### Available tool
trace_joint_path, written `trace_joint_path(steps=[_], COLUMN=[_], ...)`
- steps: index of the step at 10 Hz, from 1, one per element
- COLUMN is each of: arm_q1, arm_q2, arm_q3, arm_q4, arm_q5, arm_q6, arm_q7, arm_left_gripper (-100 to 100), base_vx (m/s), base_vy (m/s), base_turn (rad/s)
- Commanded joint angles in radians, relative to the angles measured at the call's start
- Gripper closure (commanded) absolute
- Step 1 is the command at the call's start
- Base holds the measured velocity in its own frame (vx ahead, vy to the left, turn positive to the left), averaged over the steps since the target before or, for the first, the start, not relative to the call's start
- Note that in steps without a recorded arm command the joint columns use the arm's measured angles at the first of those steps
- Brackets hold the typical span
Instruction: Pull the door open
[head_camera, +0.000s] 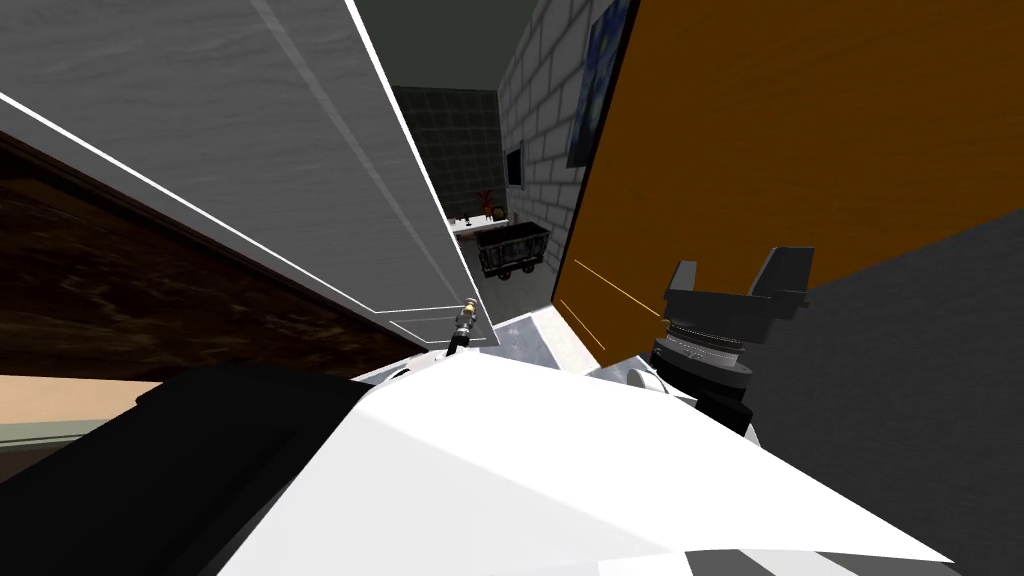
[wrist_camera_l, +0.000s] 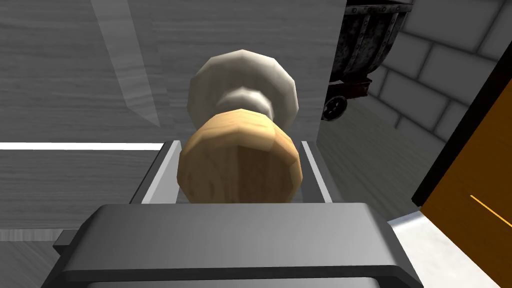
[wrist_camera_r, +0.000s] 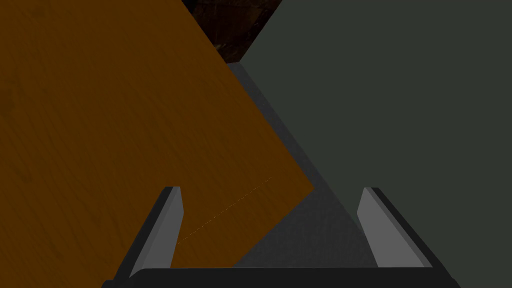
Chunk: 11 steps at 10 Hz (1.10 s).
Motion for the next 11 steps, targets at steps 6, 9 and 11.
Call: trace_joint_path(steps=[6, 9, 11], arm_q1=[0.035, 0.057, 0.072], arm_q2=[0.053, 0.088, 0.11], arm_q3=[-0.077, -0.119, -0.145], arm_q4=[-0.022, -0.034, -0.041], arm_q5=[-0.031, -0.048, -0.059], arm_q6=[-0.036, -0.065, -0.084], arm_q7=[0.085, 0.128, 0.155], arm_left_gripper=[100, 100, 100], base_vx=[-0.195, -0.263, -0.252], base_vy=[0.047, 0.042, 0.052], base_turn=[-0.117, -0.115, -0.093])
